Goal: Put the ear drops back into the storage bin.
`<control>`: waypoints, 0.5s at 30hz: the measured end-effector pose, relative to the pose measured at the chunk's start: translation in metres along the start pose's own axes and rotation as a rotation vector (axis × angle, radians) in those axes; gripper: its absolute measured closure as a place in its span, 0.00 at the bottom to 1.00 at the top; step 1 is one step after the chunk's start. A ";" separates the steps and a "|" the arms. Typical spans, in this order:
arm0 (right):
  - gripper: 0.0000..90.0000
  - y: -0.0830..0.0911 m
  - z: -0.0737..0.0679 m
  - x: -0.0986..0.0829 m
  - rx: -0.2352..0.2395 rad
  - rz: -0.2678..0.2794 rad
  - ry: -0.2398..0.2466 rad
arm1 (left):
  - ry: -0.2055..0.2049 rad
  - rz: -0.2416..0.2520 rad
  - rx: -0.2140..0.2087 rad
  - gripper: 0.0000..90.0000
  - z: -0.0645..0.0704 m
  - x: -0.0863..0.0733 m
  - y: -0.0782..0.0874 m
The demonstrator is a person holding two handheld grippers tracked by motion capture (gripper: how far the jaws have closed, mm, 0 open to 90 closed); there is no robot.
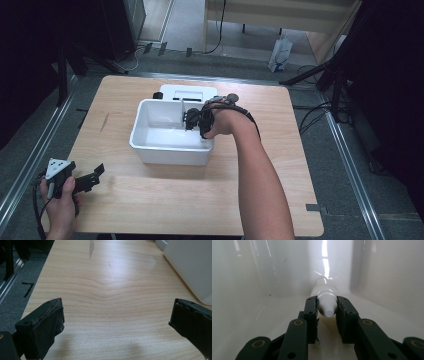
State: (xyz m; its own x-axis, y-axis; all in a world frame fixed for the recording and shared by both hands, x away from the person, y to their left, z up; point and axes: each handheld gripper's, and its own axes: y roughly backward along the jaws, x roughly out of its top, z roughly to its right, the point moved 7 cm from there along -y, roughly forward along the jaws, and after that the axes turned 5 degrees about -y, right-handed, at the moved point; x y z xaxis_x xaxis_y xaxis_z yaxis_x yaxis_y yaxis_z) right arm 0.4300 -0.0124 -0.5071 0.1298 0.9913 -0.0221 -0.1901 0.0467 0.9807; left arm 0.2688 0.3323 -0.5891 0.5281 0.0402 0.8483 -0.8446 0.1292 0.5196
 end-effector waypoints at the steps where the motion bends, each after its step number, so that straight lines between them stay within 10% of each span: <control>1: 0.80 -0.003 0.000 0.000 -0.006 -0.010 0.006 | -0.002 -0.002 0.000 0.00 0.000 0.000 0.000; 15: 0.76 -0.003 0.003 0.001 -0.007 -0.005 -0.002 | 0.002 -0.003 0.001 0.00 0.000 0.000 0.000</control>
State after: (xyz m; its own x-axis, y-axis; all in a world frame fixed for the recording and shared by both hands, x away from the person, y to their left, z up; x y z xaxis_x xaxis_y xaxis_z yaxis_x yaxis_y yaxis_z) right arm 0.4332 -0.0123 -0.5098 0.1330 0.9908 -0.0262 -0.1963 0.0522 0.9791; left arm 0.2690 0.3323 -0.5893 0.5307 0.0419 0.8465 -0.8431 0.1282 0.5222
